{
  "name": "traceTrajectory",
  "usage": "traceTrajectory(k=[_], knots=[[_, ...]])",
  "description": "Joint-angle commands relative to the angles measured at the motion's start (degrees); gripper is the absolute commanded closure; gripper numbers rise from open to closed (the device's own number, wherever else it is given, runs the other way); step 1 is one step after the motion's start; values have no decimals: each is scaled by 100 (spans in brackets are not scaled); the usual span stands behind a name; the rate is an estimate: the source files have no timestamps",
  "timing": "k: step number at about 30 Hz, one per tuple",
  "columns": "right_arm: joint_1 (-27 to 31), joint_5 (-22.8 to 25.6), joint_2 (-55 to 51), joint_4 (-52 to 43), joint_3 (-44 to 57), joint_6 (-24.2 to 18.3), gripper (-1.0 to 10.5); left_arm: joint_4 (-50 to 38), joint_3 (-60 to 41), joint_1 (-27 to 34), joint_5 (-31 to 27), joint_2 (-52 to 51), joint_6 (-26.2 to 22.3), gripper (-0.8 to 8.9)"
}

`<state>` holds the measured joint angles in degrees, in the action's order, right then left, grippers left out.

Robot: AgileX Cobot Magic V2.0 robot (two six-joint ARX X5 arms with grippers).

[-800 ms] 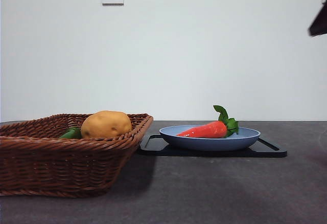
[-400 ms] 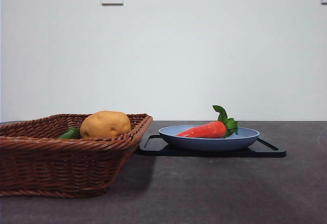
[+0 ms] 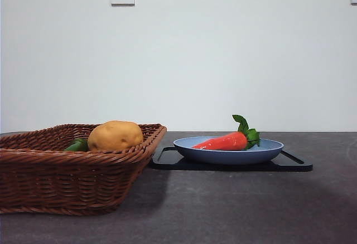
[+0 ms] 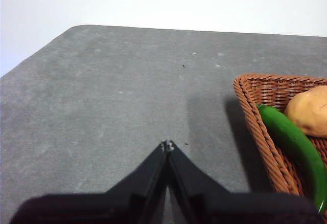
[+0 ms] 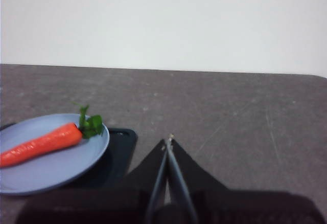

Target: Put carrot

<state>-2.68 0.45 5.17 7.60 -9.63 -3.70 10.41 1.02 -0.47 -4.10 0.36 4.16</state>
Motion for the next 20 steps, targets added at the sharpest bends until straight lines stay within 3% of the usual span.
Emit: traceTrajectory(k=[1, 8, 20], knots=[[68, -50, -79, -428, 380, -24, 936, -55, -57, 22, -11, -13, 57, 805], [92, -55, -356, -577, 901, 90, 936, -55, -59, 22, -11, -13, 57, 805], [90, -31, -516, -149, 914, 518, 936, -57, -57, 22, -11, -13, 57, 805]])
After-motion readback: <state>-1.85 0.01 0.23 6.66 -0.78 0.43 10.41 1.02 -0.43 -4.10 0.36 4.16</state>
